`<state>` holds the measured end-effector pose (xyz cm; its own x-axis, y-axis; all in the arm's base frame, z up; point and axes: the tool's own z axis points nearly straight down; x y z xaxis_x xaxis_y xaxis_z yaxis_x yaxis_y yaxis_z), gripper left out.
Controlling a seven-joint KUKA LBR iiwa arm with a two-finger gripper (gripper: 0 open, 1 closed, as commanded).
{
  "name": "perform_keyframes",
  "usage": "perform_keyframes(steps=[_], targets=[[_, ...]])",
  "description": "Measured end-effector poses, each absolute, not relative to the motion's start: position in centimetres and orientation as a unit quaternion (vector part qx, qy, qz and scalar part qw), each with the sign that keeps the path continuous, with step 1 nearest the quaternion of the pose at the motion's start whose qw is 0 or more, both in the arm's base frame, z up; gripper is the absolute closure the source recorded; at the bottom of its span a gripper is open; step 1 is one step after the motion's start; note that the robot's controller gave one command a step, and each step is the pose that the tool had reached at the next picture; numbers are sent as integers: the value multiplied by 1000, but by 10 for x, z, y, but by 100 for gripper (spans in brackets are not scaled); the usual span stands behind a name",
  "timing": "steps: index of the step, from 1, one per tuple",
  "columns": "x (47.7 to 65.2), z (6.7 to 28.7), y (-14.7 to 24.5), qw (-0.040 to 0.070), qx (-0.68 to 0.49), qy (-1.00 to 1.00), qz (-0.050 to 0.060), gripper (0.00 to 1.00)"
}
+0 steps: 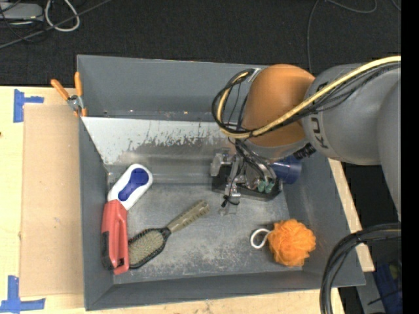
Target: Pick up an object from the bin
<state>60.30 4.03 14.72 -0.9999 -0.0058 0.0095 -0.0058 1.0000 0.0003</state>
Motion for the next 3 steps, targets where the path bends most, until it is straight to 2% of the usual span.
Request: perform_keyframes(steps=[1,2,3], targets=[[605,152,40,1,2,-1000,0,0],[603,99,98,-1,88,-996,0,0],[596,64,137,3,139,-990,-1,0]])
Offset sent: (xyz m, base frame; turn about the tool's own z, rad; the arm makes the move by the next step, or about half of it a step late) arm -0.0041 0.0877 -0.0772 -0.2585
